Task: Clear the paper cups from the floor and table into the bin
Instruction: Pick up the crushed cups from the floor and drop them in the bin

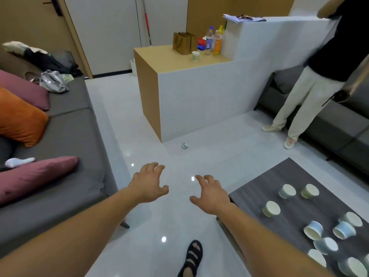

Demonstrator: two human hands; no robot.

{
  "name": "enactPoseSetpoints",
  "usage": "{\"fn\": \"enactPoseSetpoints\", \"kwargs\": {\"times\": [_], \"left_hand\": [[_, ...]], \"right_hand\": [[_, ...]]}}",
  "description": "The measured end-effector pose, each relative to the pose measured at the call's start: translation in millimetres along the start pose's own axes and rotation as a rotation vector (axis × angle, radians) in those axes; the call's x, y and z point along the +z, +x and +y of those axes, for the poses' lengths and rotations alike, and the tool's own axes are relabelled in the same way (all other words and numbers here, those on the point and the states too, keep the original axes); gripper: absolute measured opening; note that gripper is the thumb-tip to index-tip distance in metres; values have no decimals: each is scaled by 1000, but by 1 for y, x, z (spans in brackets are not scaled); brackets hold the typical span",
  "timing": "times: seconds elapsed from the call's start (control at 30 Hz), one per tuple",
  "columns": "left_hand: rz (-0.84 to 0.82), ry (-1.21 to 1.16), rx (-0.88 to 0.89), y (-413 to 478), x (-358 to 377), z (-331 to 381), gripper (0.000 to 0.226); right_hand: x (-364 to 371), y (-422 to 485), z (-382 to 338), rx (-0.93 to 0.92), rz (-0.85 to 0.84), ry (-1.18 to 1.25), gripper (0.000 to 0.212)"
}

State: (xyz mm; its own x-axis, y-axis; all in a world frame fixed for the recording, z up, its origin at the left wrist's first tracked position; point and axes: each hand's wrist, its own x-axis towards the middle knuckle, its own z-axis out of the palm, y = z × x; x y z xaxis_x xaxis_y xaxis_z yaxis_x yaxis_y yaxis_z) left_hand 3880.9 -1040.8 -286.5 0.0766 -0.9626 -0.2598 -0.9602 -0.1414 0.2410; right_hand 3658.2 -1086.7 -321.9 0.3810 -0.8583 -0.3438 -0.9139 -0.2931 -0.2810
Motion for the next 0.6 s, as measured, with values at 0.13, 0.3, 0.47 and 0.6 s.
{"fn": "enactPoseSetpoints", "kwargs": {"times": [0.13,0.3,0.47,0.6], "left_hand": [[-13,-5,-86,74,-27,-11,78],[-16,-52,-164,162,-52,-24,78],[-86,-44,-157,260,-59,-39,80],[-133,-44,-80,354,-71,-53,80]], "right_hand": [[-39,89,7,-23,-22,4,79],[-80,184,13,-60,-41,-23,78],[-100,275,19,-48,-74,-18,79],[-116,355,24,11,-100,-14,79]]}}
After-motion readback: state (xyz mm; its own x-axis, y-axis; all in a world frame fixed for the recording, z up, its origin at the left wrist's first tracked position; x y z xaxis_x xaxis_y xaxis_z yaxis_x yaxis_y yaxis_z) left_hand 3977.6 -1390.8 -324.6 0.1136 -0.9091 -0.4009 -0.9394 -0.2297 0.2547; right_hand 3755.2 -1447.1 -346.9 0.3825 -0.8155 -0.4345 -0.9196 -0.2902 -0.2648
